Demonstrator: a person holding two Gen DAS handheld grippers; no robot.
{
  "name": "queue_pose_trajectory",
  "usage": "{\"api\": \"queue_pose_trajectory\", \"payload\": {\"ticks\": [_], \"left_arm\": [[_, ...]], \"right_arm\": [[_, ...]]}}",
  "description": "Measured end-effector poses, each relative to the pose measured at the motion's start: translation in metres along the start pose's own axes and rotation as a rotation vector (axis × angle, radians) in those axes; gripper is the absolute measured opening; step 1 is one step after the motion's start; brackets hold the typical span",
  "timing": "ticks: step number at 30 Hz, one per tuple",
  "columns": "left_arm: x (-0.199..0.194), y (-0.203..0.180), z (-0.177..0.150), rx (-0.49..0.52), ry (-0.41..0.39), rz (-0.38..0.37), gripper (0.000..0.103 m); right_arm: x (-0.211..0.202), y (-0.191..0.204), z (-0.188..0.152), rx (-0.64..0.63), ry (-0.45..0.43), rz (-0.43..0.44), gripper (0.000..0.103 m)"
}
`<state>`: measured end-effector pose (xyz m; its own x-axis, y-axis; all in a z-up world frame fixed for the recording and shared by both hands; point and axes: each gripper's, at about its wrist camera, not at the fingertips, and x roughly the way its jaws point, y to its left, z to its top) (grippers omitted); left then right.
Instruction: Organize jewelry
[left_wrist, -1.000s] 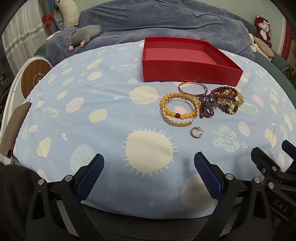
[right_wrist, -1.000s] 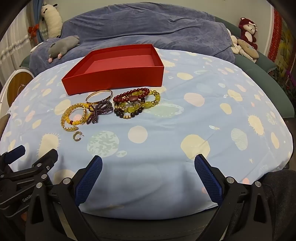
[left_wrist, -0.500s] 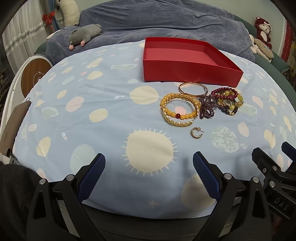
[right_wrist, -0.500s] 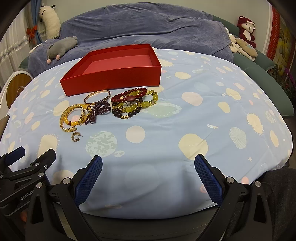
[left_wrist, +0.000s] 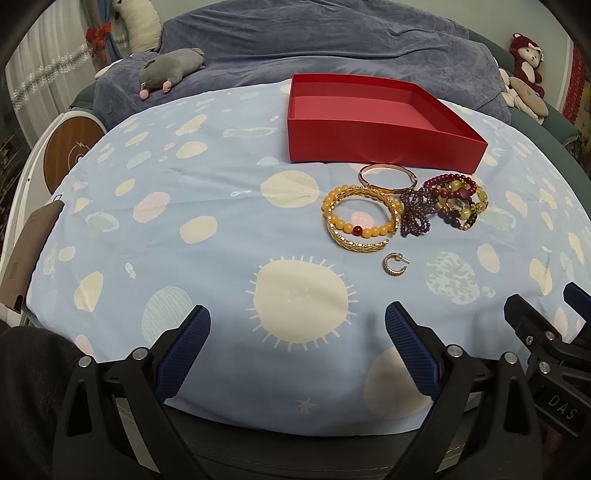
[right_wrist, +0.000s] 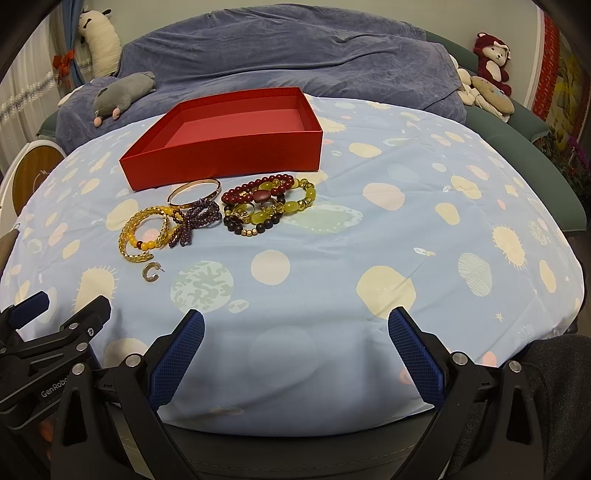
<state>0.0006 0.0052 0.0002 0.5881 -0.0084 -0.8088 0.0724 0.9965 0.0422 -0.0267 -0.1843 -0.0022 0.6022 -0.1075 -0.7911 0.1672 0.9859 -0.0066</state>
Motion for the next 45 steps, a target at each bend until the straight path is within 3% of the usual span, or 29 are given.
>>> {"api": "queue_pose_trajectory", "payload": {"ticks": [45], "left_arm": [[-0.0003,-0.0002,0.0,0.002,0.001,0.002,0.091]], "right_arm": [[0.0027,0.0023,0.0004,-0.004,0.002,-0.005,0.096]]}}
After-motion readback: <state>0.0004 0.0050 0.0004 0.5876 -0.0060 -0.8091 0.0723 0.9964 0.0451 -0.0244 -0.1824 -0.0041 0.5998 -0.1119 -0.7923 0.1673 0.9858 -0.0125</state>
